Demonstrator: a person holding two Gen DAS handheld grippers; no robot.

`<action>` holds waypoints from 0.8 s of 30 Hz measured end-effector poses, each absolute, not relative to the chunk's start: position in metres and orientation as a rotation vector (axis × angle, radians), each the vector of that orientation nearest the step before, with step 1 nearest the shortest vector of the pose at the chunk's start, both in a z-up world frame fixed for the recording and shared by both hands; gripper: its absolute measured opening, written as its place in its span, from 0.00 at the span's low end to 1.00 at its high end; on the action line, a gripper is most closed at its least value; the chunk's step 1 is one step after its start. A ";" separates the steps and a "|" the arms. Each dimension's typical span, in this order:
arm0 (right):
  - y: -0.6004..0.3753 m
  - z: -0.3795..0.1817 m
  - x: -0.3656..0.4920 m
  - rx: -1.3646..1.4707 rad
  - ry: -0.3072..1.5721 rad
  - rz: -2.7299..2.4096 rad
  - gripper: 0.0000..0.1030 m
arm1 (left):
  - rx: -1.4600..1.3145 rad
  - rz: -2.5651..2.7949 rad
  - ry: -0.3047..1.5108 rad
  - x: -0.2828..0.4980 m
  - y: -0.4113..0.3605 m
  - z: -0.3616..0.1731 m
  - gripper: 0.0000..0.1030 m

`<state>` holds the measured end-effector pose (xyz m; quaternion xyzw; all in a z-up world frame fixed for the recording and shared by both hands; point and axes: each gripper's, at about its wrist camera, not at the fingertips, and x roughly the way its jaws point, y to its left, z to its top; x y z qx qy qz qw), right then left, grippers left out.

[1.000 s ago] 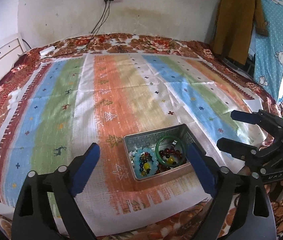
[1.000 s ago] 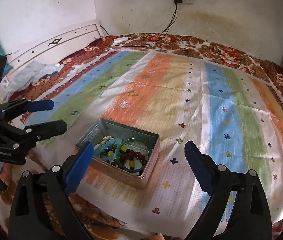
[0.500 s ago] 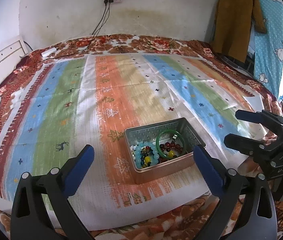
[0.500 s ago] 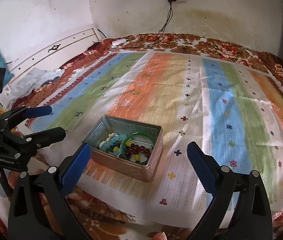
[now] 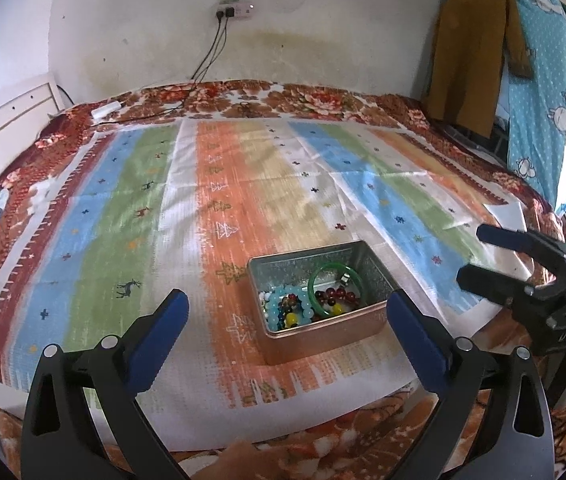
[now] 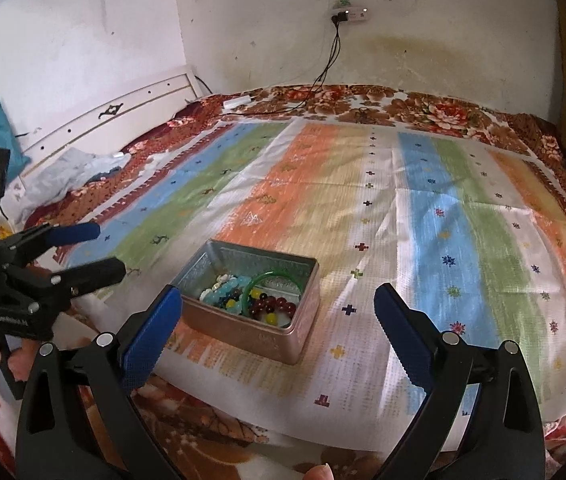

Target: Organize jewelry

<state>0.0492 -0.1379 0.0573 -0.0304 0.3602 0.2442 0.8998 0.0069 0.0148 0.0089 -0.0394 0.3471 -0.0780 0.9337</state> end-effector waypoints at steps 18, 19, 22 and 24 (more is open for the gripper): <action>-0.137 0.047 0.045 -0.094 0.776 0.519 0.95 | -0.035 -0.155 0.677 0.001 0.008 0.006 0.94; -0.137 0.046 0.045 -0.095 0.778 0.519 0.95 | -0.035 -0.154 0.678 0.001 0.008 0.006 0.94; -0.136 0.045 0.045 -0.098 0.782 0.518 0.95 | -0.037 -0.150 0.680 0.001 0.009 0.005 0.94; -0.135 0.044 0.045 -0.103 0.785 0.520 0.95 | -0.043 -0.151 0.678 0.000 0.010 0.006 0.94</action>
